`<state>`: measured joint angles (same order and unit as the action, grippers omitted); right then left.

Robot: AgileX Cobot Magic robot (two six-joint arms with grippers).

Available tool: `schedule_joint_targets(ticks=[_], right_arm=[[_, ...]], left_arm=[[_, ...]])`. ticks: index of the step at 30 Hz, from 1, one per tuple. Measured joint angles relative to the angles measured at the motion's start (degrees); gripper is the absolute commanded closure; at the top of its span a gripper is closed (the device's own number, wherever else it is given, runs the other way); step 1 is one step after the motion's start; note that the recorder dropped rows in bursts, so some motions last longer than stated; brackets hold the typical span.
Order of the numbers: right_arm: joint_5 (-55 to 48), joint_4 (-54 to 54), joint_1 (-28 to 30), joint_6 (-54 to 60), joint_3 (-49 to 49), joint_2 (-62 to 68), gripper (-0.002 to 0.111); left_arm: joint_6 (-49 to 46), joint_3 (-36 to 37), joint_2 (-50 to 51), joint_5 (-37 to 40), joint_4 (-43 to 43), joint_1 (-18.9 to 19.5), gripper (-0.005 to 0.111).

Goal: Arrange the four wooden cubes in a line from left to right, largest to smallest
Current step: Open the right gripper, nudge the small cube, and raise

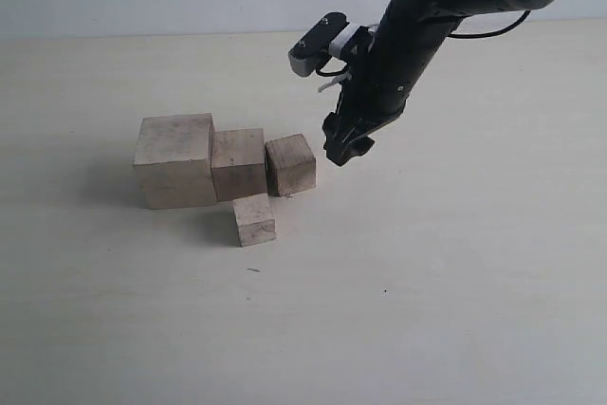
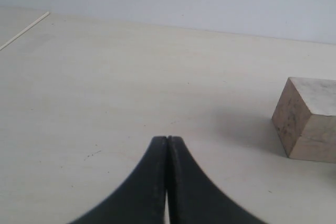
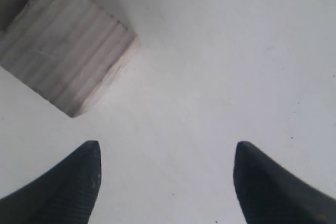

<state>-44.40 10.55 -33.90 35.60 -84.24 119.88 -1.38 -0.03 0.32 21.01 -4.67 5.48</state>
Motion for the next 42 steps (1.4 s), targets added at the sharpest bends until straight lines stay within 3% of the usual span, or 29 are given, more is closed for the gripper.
schedule_joint_targets(ticks=[28,42], right_arm=[[3.3,11.6,0.0,-0.8,0.0,4.1,0.041],[2.5,10.2,0.0,0.2,0.0,3.9,0.041]], left_arm=[[0.0,0.0,0.0,0.0,0.0,0.0,0.107],[0.0,0.0,0.0,0.0,0.0,0.0,0.107]])
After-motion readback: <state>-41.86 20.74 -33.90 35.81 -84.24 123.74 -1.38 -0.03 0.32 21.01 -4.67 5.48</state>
